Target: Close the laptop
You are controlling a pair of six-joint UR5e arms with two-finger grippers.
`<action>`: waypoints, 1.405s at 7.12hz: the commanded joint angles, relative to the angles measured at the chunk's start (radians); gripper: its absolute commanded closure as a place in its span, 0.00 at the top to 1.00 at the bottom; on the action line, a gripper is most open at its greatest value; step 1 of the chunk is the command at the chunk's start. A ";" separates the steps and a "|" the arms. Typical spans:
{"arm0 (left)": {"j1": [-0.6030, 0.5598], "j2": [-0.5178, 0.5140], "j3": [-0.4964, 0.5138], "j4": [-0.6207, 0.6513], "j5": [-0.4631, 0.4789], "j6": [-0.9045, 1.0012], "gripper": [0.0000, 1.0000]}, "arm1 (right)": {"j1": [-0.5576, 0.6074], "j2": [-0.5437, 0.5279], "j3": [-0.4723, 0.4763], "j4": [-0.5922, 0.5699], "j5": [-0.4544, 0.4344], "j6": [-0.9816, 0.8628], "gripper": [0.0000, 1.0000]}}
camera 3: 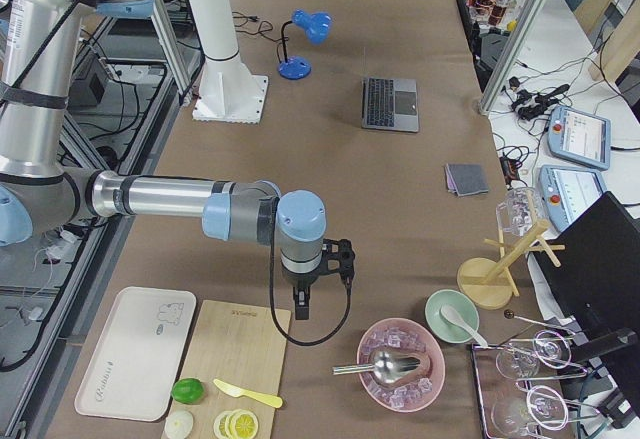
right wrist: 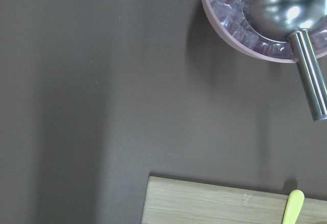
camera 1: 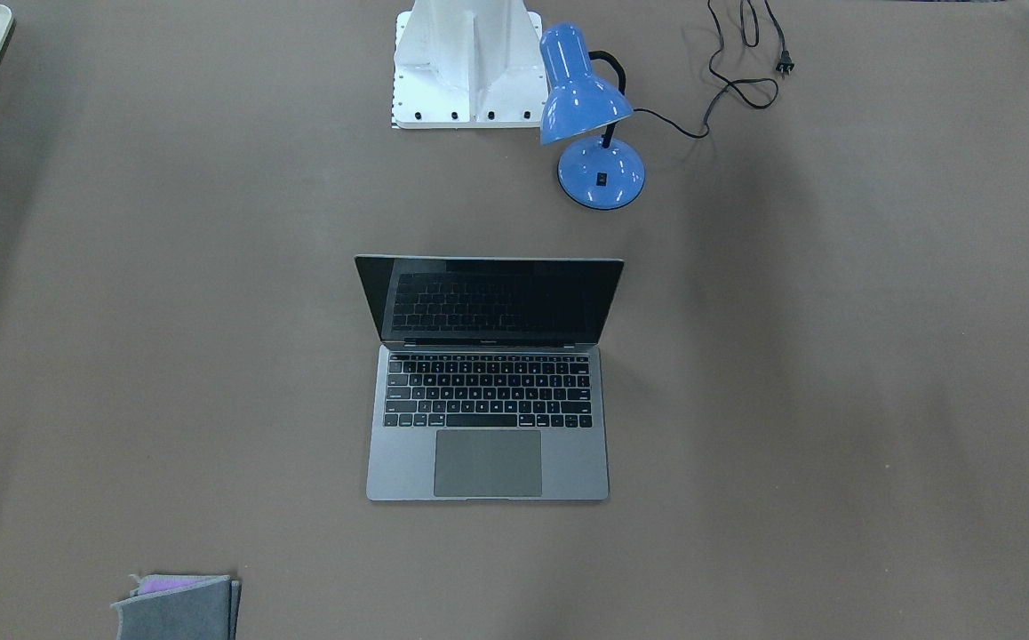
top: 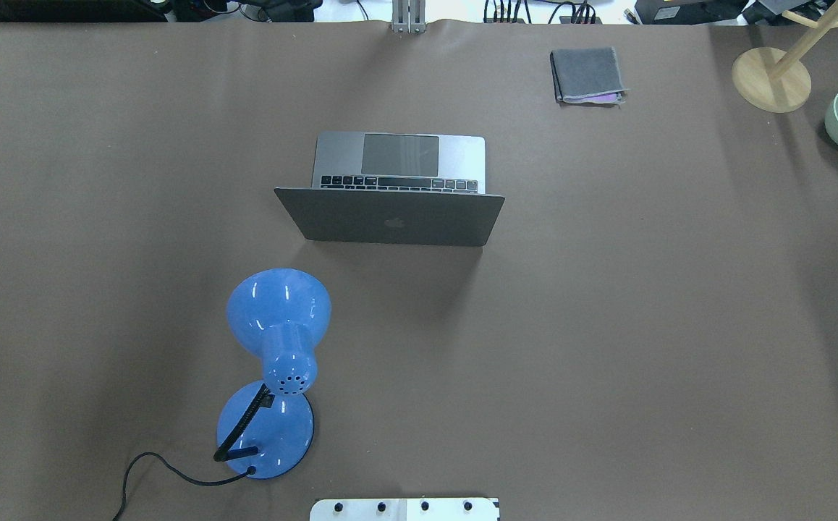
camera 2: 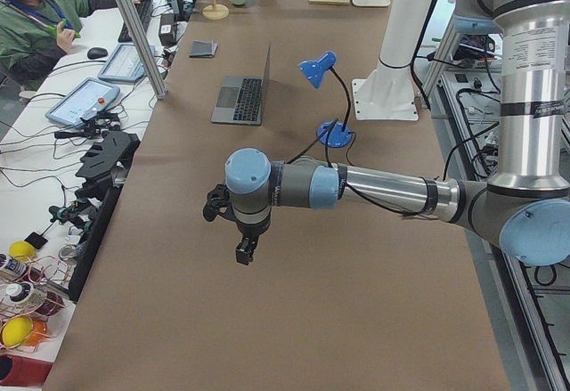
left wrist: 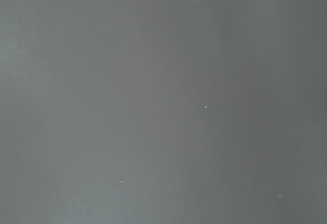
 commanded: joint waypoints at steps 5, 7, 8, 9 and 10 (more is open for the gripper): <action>-0.001 -0.107 -0.028 -0.110 -0.003 -0.004 0.99 | 0.000 -0.007 0.012 0.318 0.010 0.034 1.00; -0.003 -0.126 0.001 -0.300 -0.009 -0.001 0.99 | -0.006 0.031 0.017 0.429 0.029 0.100 1.00; -0.001 -0.122 0.013 -0.344 -0.009 -0.004 0.99 | -0.005 0.030 0.016 0.439 0.082 0.109 1.00; -0.001 -0.122 -0.005 -0.346 -0.008 -0.032 0.99 | -0.005 0.028 0.019 0.439 0.145 0.120 1.00; 0.010 -0.138 -0.004 -0.387 -0.009 -0.119 0.98 | -0.005 0.030 0.038 0.440 0.173 0.184 1.00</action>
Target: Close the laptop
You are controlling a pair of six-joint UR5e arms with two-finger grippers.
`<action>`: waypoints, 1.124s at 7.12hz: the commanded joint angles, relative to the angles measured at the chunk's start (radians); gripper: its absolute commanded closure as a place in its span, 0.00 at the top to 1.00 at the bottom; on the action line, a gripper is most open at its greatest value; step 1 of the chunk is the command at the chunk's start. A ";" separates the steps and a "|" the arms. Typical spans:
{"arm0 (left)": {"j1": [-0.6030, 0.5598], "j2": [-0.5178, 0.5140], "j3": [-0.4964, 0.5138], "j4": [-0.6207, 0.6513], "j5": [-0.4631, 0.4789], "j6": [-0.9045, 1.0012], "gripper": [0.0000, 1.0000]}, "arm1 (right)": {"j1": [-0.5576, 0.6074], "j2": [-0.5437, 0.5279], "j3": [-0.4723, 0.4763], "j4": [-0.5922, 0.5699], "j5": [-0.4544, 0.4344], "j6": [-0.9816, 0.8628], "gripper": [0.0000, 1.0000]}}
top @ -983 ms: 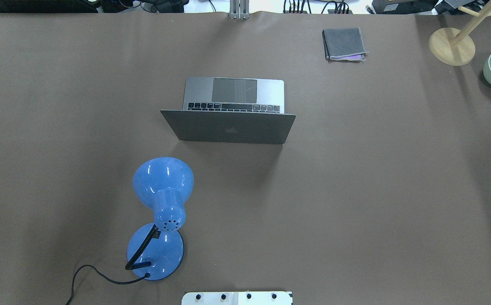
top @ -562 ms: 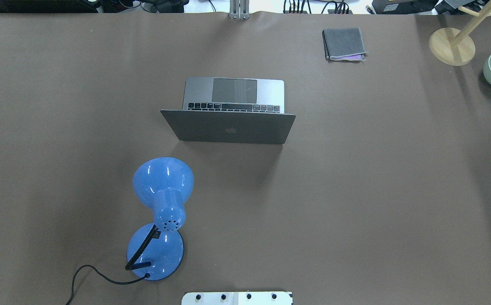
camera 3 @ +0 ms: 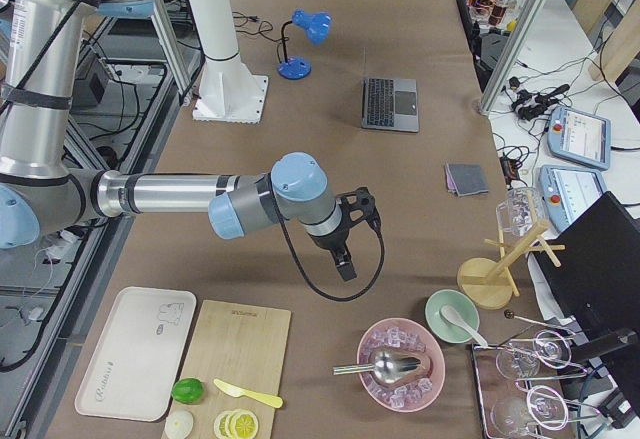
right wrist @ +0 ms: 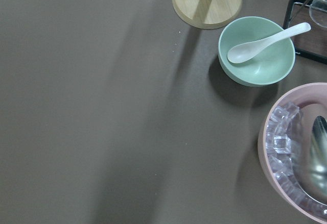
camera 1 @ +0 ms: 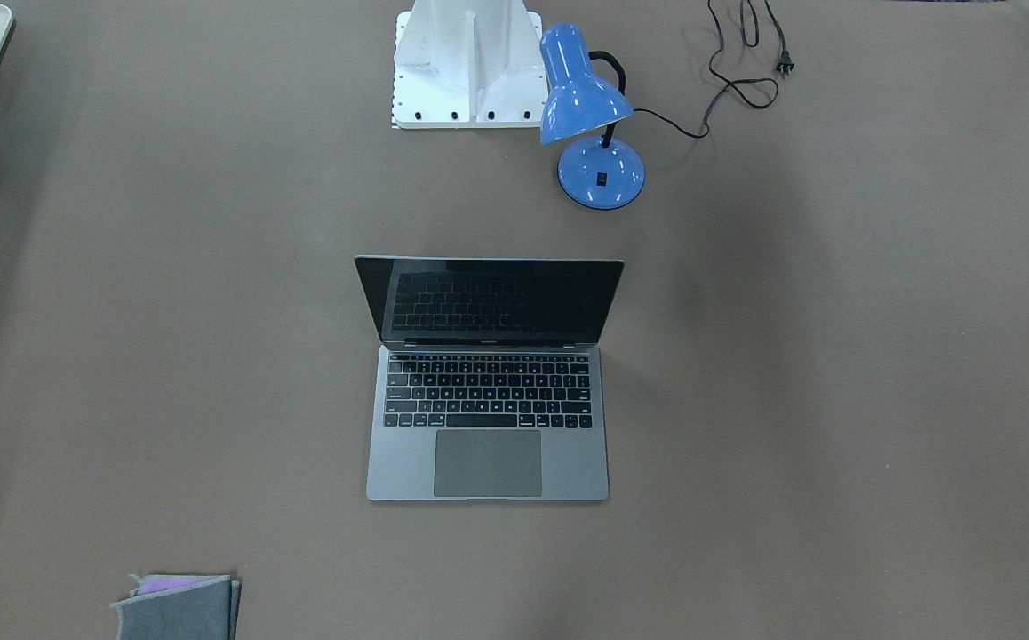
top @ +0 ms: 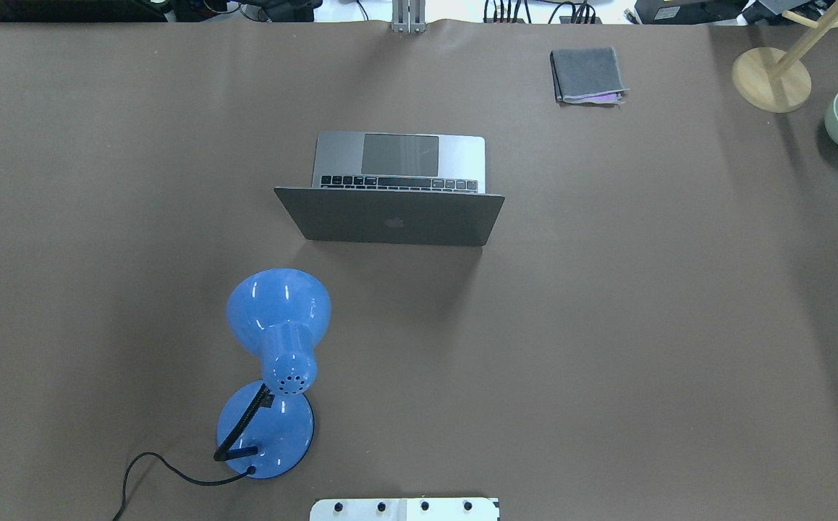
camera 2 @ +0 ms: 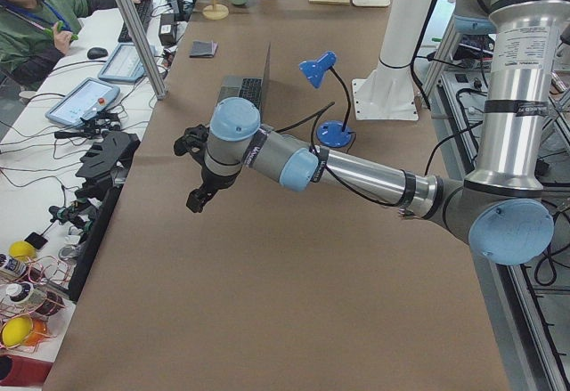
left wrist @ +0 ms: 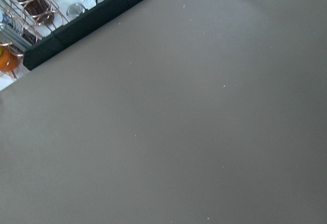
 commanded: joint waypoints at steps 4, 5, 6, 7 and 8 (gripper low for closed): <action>0.181 -0.043 -0.015 -0.227 -0.042 -0.514 0.98 | -0.128 0.005 0.183 -0.001 0.031 0.381 0.92; 0.239 -0.075 -0.044 -0.226 -0.033 -0.617 0.94 | -0.193 0.008 0.228 -0.001 -0.001 0.482 0.84; 0.291 -0.105 -0.069 -0.224 -0.033 -0.731 0.64 | -0.272 0.025 0.267 -0.002 -0.041 0.609 0.57; 0.341 -0.124 -0.090 -0.224 -0.030 -0.793 0.08 | -0.343 0.057 0.285 -0.002 -0.061 0.723 0.23; 0.382 -0.132 -0.121 -0.224 -0.027 -0.883 0.00 | -0.404 0.090 0.297 -0.002 -0.091 0.812 0.00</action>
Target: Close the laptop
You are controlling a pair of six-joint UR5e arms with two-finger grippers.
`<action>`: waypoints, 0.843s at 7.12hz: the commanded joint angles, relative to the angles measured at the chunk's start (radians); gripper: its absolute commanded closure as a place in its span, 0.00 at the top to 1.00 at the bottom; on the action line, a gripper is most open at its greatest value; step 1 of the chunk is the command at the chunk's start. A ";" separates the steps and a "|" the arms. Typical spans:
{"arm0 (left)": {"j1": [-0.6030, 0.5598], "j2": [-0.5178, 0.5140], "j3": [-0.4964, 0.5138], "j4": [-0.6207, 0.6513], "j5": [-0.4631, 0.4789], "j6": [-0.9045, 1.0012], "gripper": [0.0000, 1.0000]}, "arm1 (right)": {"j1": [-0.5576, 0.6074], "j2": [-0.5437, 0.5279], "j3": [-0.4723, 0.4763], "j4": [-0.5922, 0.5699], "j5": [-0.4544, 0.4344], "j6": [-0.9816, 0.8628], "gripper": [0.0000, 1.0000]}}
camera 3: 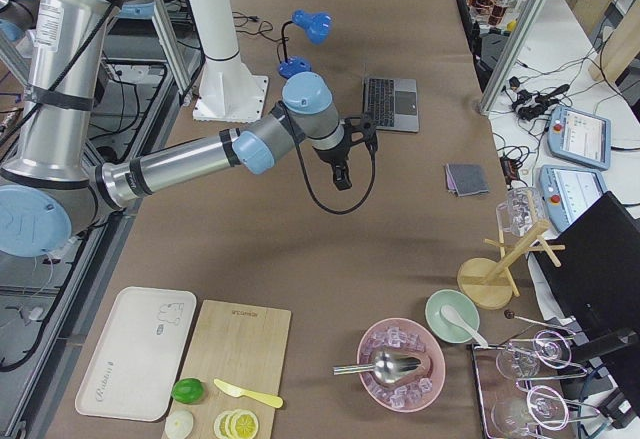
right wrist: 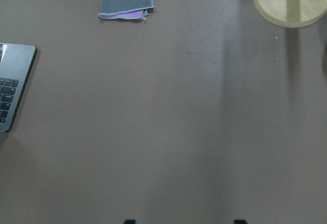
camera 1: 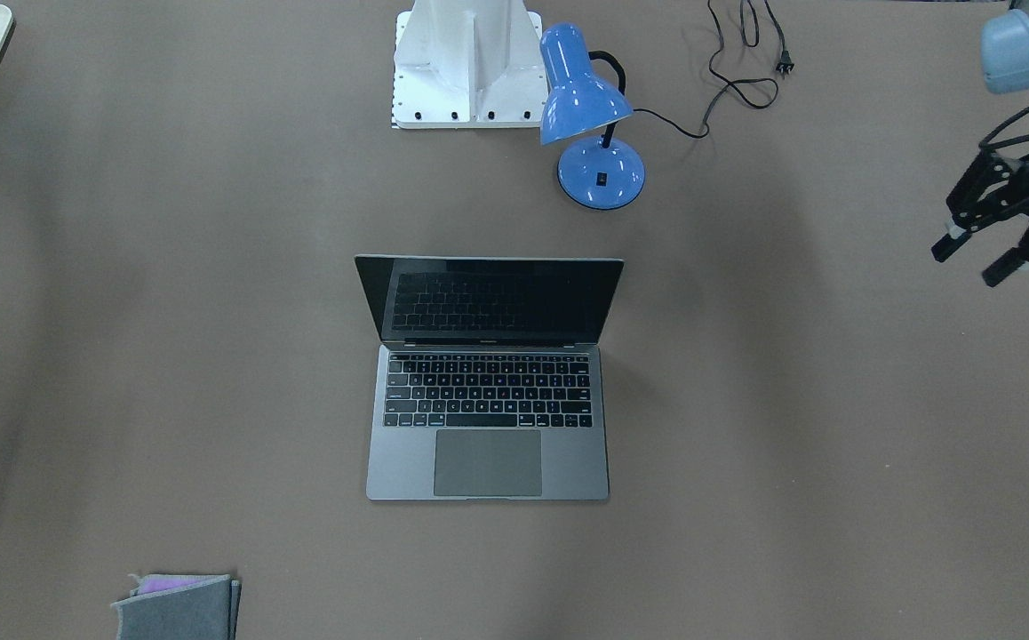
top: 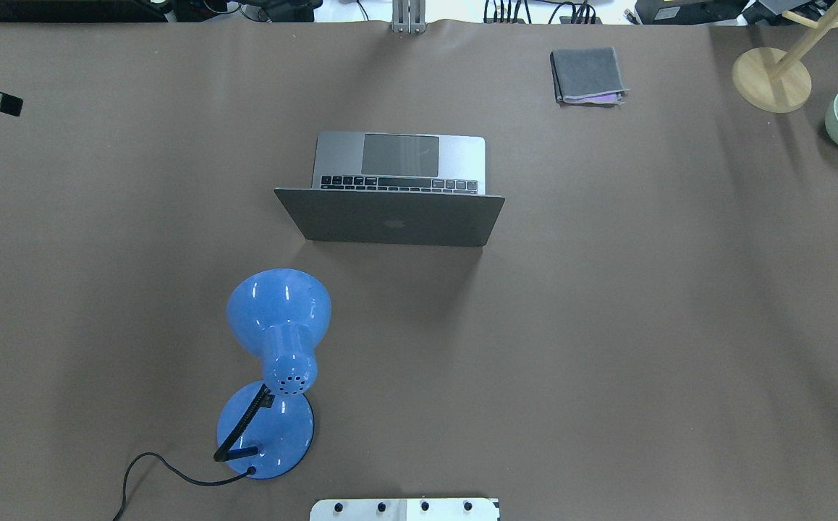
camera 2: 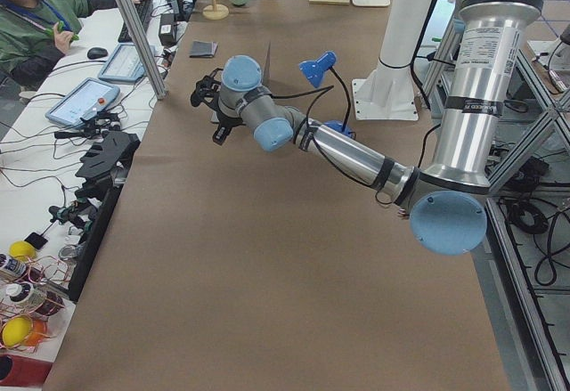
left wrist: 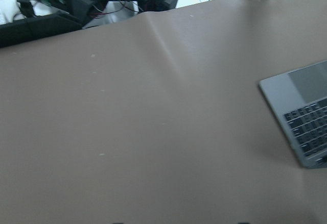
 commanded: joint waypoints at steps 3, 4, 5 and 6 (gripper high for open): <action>0.190 -0.128 -0.041 0.012 0.014 -0.402 0.00 | -0.328 0.155 0.067 -0.019 -0.203 0.497 0.00; 0.236 -0.166 -0.041 0.030 0.014 -0.491 0.00 | -0.414 0.237 0.109 -0.174 -0.281 0.585 0.00; 0.271 -0.206 -0.045 0.067 0.016 -0.564 0.00 | -0.492 0.399 0.151 -0.435 -0.370 0.613 0.00; 0.310 -0.232 -0.057 0.105 0.039 -0.608 0.00 | -0.592 0.578 0.159 -0.658 -0.456 0.680 0.00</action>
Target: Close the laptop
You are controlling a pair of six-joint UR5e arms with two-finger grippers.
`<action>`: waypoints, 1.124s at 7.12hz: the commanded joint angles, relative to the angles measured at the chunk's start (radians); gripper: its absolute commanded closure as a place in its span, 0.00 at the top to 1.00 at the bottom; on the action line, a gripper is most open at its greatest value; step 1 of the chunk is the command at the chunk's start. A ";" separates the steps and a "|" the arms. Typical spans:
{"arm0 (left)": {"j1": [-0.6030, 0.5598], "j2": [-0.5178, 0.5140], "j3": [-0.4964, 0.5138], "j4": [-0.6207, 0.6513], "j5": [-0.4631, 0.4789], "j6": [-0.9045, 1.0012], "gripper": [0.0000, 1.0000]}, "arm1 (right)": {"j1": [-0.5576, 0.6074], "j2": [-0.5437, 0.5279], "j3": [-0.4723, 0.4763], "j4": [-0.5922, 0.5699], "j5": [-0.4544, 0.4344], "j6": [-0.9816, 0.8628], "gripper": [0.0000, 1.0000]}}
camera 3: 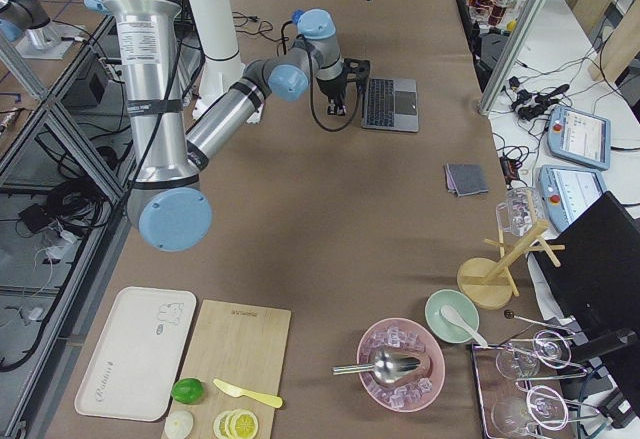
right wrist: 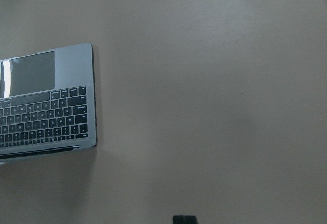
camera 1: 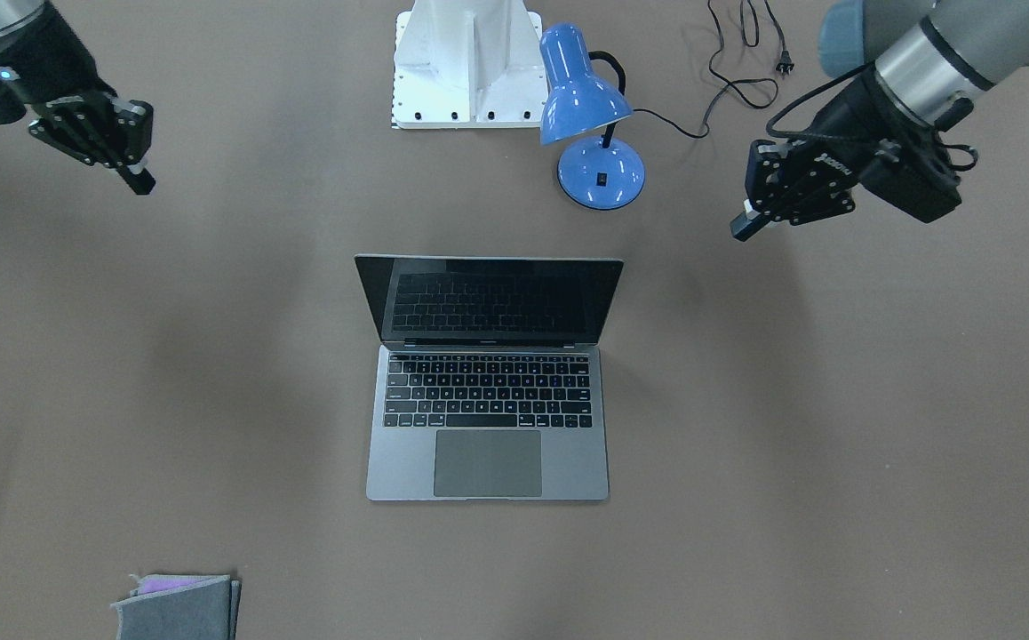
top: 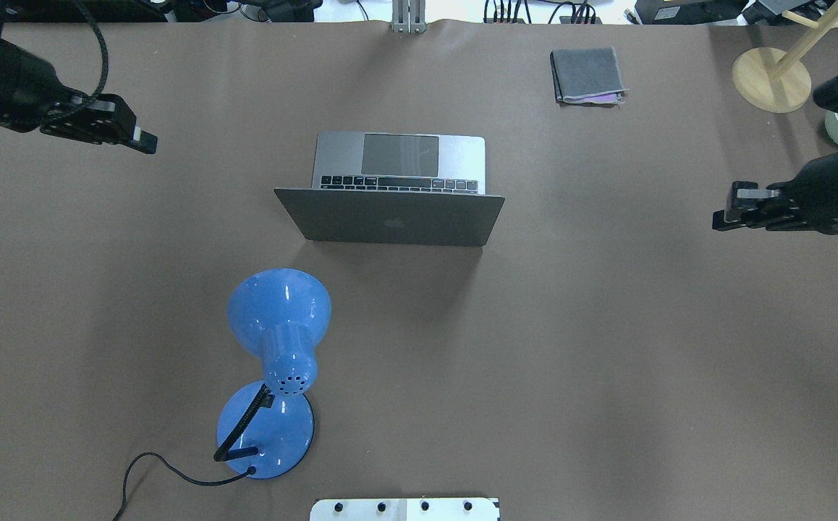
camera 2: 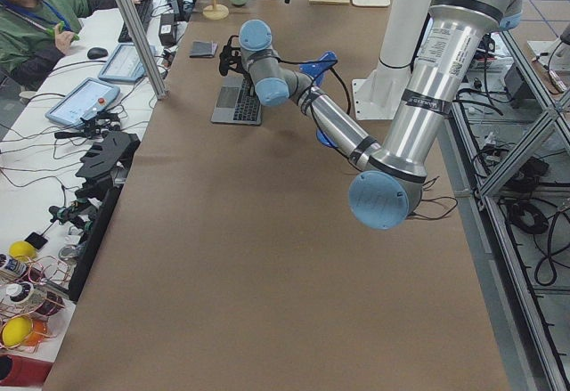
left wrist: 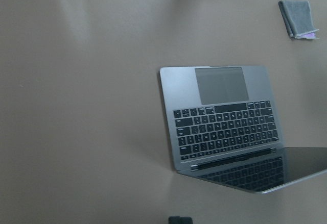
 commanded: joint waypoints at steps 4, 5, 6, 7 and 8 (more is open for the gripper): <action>0.198 -0.191 -0.077 0.396 0.202 -0.070 0.00 | -0.254 0.320 0.013 -0.343 -0.194 0.207 0.00; 0.259 -0.270 -0.081 0.537 0.272 -0.072 0.00 | -0.260 0.383 -0.006 -0.424 -0.197 0.209 0.00; 0.315 -0.303 -0.078 0.599 0.338 -0.076 0.00 | -0.265 0.429 -0.041 -0.456 -0.197 0.210 0.00; 0.335 -0.308 -0.059 0.598 0.363 -0.081 0.00 | -0.267 0.466 -0.093 -0.457 -0.197 0.215 0.00; 0.335 -0.331 -0.026 0.598 0.363 -0.075 0.00 | -0.267 0.507 -0.156 -0.454 -0.197 0.213 0.00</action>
